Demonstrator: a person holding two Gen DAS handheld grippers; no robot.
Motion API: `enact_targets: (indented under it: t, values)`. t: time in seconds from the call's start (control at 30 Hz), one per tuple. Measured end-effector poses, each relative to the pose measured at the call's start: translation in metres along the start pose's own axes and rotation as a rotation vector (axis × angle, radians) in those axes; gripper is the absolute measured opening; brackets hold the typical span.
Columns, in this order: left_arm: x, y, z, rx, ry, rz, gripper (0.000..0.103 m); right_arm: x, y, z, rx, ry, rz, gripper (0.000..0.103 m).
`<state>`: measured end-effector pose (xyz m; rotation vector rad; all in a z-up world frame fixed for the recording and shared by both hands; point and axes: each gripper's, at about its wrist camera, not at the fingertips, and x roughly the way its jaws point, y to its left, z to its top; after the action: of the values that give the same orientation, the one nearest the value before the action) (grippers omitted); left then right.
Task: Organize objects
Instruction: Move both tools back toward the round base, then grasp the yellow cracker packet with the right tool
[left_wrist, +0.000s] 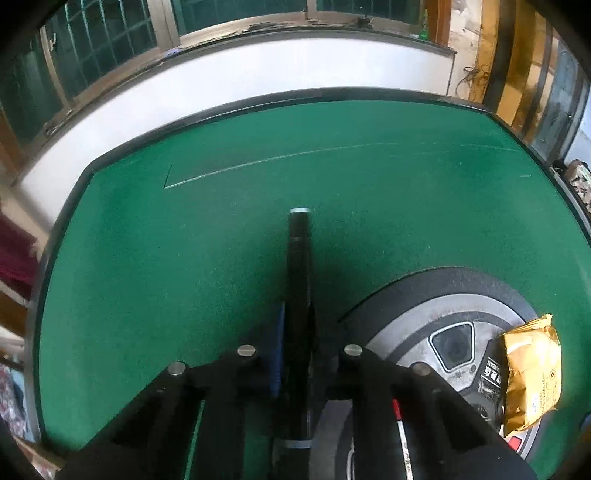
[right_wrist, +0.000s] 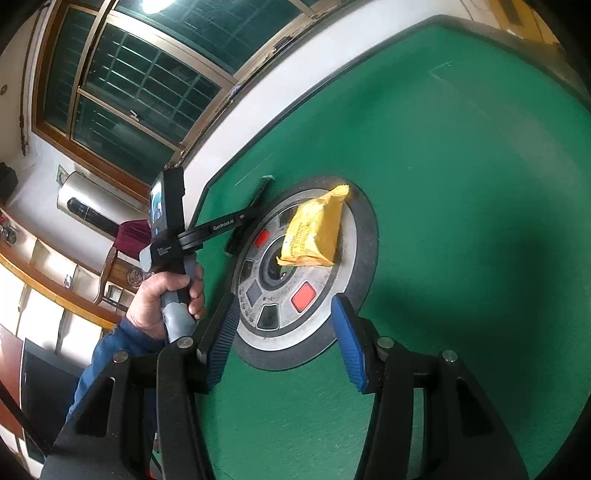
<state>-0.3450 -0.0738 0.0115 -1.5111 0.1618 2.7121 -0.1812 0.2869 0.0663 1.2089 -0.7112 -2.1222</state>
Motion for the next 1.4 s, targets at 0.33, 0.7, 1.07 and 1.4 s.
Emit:
enact_targets:
  t: [0.33, 0.7, 1.07, 1.4]
  values:
    - [-0.066, 0.013, -0.095, -0.161, 0.000, 0.162, 0.012, -0.007, -0.011, 0.004, 0.023, -0.029, -0.077, 0.050]
    - [-0.140, -0.036, -0.201, -0.183, -0.135, 0.107, 0.012, 0.000, 0.003, 0.003, -0.082, -0.033, -0.188, 0.057]
    - [-0.130, -0.035, -0.202, -0.160, -0.119, 0.057, 0.012, 0.050, 0.039, 0.034, -0.160, 0.022, -0.424, 0.065]
    - [-0.130, -0.036, -0.201, -0.160, -0.119, 0.054, 0.012, 0.114, 0.058, 0.035, -0.325, 0.076, -0.681, 0.043]
